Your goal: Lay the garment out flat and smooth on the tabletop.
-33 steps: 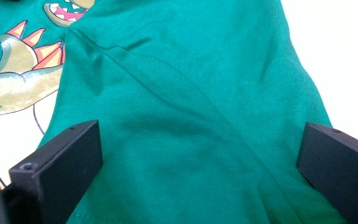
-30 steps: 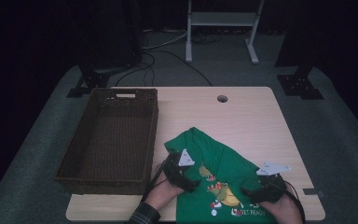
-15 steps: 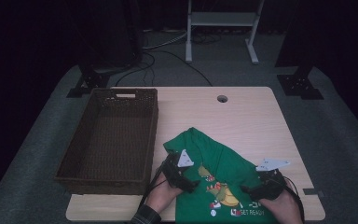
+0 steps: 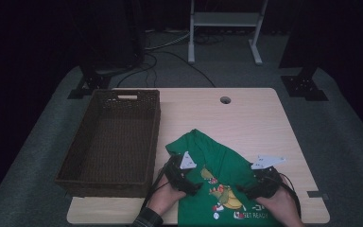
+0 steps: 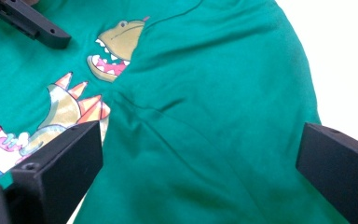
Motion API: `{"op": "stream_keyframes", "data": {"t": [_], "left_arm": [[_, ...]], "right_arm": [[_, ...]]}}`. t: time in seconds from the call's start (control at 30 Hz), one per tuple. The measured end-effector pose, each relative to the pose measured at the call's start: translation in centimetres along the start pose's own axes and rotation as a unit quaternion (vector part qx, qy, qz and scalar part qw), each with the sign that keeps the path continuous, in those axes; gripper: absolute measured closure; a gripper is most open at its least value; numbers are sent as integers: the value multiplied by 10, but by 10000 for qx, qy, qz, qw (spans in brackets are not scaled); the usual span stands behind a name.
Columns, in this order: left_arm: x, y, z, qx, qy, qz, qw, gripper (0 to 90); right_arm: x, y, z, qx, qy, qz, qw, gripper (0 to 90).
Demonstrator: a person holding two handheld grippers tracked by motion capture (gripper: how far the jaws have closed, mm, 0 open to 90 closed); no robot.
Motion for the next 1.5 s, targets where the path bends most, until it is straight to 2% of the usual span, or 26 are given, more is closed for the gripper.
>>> {"op": "stream_keyframes", "data": {"t": [0.17, 0.23, 0.4, 0.53, 0.77, 0.97, 1.17, 1.5], "left_arm": [[0, 0, 0, -1, -1, 4, 10000, 7], [0, 0, 0, 0, 2, 5, 10000, 6], [0, 0, 0, 5, 1, 0, 10000, 6], [0, 0, 0, 2, 2, 10, 10000, 6], [0, 0, 0, 3, 18, 6, 10000, 6], [0, 0, 0, 5, 17, 1, 10000, 7], [0, 0, 0, 5, 14, 3, 10000, 7], [0, 0, 0, 2, 25, 11, 10000, 7]], "right_arm": [[3, -1, 9, -103, 87, 118, 9998, 0], [5, -2, 13, -170, 146, 287, 9993, 52], [11, -8, 18, -141, 199, 456, 9987, 61], [17, -11, 21, -150, 352, 581, 9976, 139], [21, -16, 23, -64, 604, 589, 9964, 232], [24, -22, 22, 8, 721, 566, 9958, 300], [27, -31, 23, 191, 833, 559, 9948, 385], [31, -32, 22, 273, 998, 466, 9935, 638]]}}
Point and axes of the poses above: each handheld gripper's, and its own axes: y roughly backward along the jaws, z roughly out of its top, x roughly to its left, the point moved 4 cm from there along -y, roughly forward along the jaws, and after that the axes turned 8 degrees about y, right-handed, at the moved point
